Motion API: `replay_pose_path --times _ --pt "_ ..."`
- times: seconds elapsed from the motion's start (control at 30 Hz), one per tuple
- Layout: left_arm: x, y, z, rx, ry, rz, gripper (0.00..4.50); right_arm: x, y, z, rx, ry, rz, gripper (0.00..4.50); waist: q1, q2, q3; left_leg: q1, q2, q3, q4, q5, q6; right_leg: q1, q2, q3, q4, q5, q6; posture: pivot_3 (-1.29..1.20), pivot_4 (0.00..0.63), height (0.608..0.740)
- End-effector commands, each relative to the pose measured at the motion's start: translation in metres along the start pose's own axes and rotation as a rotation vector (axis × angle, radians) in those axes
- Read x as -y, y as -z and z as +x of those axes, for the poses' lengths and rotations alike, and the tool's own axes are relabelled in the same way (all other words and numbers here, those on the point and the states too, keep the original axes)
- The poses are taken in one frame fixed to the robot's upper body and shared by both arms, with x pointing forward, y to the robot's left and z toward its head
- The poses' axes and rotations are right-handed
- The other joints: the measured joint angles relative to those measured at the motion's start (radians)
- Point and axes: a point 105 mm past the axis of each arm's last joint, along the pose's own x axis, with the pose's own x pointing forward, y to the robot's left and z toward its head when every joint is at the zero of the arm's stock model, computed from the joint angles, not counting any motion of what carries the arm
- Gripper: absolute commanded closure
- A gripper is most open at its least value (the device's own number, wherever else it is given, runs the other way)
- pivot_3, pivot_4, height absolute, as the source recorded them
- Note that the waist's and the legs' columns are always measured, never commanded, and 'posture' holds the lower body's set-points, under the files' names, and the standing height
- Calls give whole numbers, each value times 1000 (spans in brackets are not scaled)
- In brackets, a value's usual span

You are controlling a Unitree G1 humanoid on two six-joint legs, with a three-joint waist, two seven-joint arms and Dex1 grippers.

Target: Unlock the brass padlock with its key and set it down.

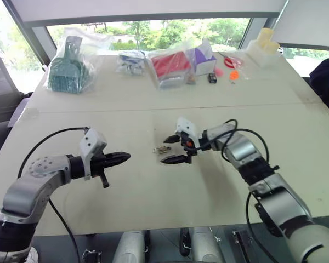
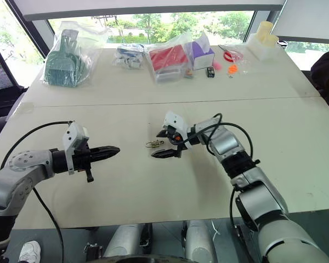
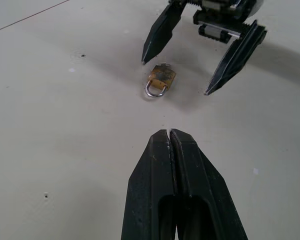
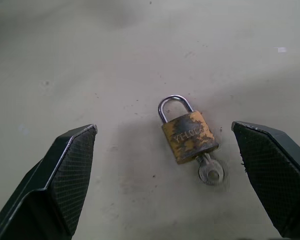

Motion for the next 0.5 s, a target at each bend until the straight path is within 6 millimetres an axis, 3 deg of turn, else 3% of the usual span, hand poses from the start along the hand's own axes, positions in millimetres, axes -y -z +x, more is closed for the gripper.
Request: replay_pose_path --times 0.03,0.23,0.33,0.5 --pt "2 -11 -5 28 -16 36 4500 7 -4 3 -19 -2 -70 13 -2 0 0 0 0 0 0 0 0 0 0 0 0 0 0 0 150 740" --pt "4 -10 -8 24 -33 35 4500 15 26 6 -165 16 -196 13 -11 0 0 3 0 0 0 0 -1 3 0 0 1 0 0 0 150 740" --pt "3 -10 -8 21 -36 37 4500 17 31 5 -187 27 -235 788 -13 0 0 8 2 -1 0 0 -1 8 0 0 1 0 0 0 150 740" --pt "0 -12 -5 20 -27 48 4500 20 32 4 -184 48 -261 3238 -17 1 -1 15 3 -1 0 0 -1 14 0 0 1 -2 -4 0 150 740"
